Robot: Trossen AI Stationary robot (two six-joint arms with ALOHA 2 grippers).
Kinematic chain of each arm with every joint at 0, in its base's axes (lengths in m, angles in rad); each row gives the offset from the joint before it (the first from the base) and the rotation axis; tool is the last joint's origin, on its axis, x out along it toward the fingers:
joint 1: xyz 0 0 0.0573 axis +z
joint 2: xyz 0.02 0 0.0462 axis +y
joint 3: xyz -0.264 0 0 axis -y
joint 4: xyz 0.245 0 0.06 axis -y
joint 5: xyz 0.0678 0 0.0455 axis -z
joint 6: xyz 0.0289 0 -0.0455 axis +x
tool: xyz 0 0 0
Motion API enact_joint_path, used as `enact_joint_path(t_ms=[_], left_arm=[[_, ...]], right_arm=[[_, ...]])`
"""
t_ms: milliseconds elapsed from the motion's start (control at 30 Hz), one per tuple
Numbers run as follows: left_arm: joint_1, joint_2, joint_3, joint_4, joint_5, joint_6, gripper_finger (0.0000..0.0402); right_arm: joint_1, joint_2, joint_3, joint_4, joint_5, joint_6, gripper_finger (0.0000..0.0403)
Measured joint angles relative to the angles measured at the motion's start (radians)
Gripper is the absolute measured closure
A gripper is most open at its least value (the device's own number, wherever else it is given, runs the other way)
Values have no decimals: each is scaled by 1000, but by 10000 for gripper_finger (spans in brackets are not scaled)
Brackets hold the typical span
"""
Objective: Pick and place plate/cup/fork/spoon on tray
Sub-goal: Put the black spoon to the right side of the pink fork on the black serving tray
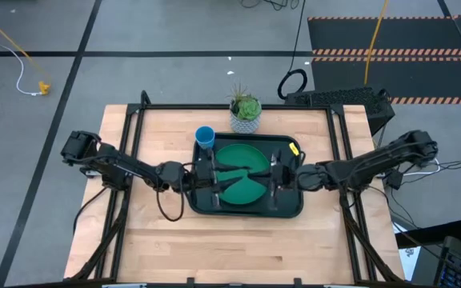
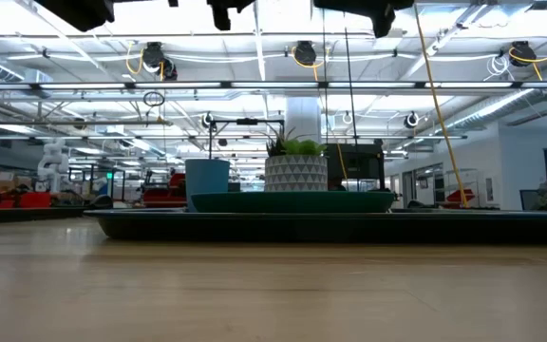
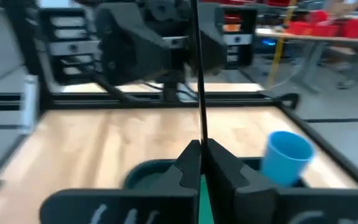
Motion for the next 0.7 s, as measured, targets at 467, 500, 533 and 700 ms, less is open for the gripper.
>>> enact_joint_path(t_ms=[467,500,533,700], left_arm=[[23,19,8,-2,167,-58,259],[23,19,8,-3,170,-58,259],[23,20,8,-10,171,-58,259],[26,21,8,-11,169,-59,259]], right_arm=[[-91,-4,-118,215,-328,72,403],[-96,-4,-123,224,-327,76,403],[-102,-5,-128,226,-326,78,403],[-123,-4,-149,244,-326,81,403]])
